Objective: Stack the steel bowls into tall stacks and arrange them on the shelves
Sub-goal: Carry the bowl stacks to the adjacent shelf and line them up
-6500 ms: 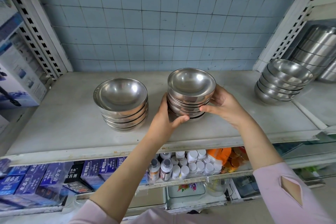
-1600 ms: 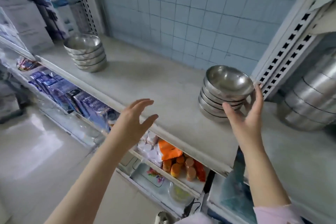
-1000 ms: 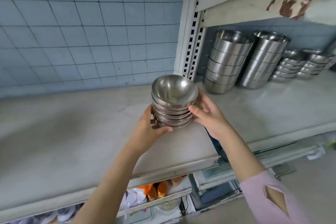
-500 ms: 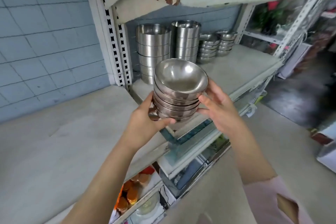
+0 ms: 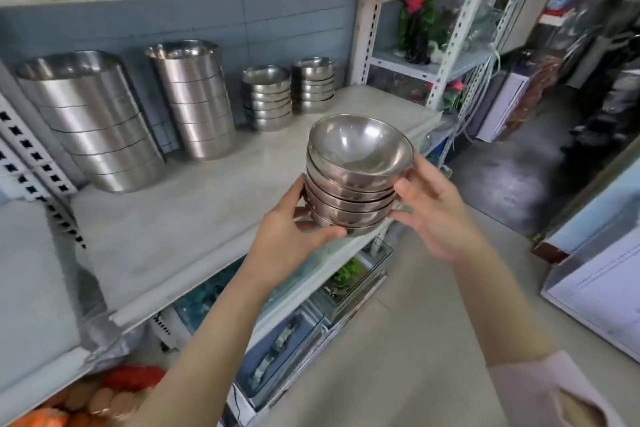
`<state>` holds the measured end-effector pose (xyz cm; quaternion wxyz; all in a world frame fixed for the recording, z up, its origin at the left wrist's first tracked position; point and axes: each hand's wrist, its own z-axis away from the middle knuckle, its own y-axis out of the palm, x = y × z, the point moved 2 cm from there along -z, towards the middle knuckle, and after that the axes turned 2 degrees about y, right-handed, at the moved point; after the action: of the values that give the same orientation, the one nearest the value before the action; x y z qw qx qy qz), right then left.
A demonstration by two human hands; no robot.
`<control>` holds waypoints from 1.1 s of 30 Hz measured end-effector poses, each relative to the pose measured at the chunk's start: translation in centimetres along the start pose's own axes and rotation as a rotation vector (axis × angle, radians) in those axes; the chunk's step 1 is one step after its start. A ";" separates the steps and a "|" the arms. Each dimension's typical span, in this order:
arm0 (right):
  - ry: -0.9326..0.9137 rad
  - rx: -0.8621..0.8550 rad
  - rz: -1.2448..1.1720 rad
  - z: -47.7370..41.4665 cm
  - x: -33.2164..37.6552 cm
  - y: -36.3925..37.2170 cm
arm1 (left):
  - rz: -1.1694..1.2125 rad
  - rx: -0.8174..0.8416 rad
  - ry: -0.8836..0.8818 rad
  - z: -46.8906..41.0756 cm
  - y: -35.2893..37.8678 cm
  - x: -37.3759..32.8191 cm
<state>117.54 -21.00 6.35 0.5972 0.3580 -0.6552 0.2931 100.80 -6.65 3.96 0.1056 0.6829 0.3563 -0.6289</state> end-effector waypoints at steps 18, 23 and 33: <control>0.041 0.015 -0.022 -22.6 -3.0 -14.9 | 0.046 -0.052 -0.056 -25.2 9.6 4.0; 0.067 0.072 -0.068 -29.5 -5.2 -18.2 | 0.016 -0.092 -0.105 -31.5 11.3 5.6; 0.143 0.343 -0.008 -47.8 -8.7 -24.0 | -0.051 -0.329 -0.277 -45.1 15.2 9.9</control>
<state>164.81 5.09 2.19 0.5738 0.4354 -0.5501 0.4226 145.14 12.62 -1.50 0.2477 0.5541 0.4534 -0.6527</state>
